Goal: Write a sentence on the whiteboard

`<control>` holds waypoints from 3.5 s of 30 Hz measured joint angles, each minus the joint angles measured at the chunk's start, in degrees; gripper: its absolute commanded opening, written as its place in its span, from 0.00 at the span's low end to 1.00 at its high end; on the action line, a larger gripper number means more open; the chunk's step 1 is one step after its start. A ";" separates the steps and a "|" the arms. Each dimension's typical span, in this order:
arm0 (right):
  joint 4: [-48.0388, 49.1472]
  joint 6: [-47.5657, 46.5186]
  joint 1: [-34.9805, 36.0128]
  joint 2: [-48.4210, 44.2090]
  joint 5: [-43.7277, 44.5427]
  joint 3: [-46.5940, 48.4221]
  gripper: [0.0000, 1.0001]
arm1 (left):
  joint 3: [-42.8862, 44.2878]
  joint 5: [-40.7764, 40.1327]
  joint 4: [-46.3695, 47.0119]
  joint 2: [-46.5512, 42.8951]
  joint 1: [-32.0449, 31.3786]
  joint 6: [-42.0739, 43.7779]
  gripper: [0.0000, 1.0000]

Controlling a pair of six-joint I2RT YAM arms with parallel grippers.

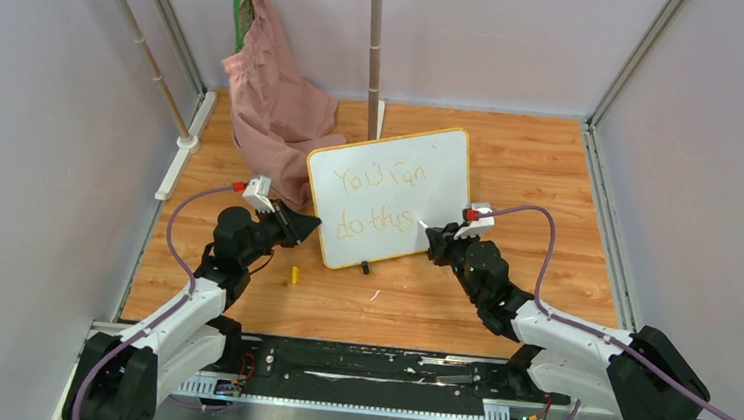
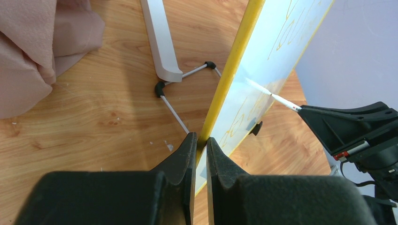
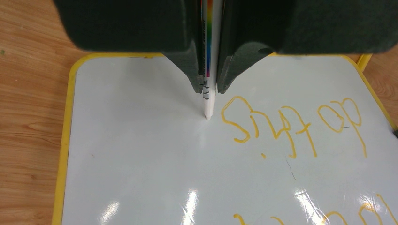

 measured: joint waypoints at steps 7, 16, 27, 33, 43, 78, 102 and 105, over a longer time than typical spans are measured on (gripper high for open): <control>-0.04 0.00 -0.07 -0.04 -0.02 0.00 0.00 | 0.00 0.02 0.00 0.00 0.00 0.00 0.00; -0.37 0.00 -0.09 -0.66 -0.09 0.00 0.00 | 0.00 0.02 0.00 -0.02 0.00 0.00 0.00; -2.60 -0.02 -0.11 -3.32 -0.09 0.00 0.00 | 0.00 0.00 -0.50 -0.66 0.00 0.04 0.00; -3.98 -0.02 -0.13 -4.52 -0.07 0.00 0.00 | 0.00 -0.02 -0.52 -0.81 -0.24 0.07 0.00; -5.60 -0.02 -0.20 -5.84 -0.68 0.02 0.00 | 0.00 -0.04 -0.55 -0.85 -0.28 0.07 0.00; -41.81 -0.35 -0.20 -43.76 -9.18 8.11 0.00 | 0.48 -2.12 -5.01 -2.47 -0.70 0.33 0.03; -46.62 -0.35 -0.20 -45.07 -9.16 8.37 0.00 | 0.48 -2.60 -9.16 -6.43 -0.74 1.16 0.36; -46.66 -0.35 -0.22 -45.07 -9.16 8.37 0.00 | 0.48 -2.60 -9.79 -7.15 -0.74 1.27 0.42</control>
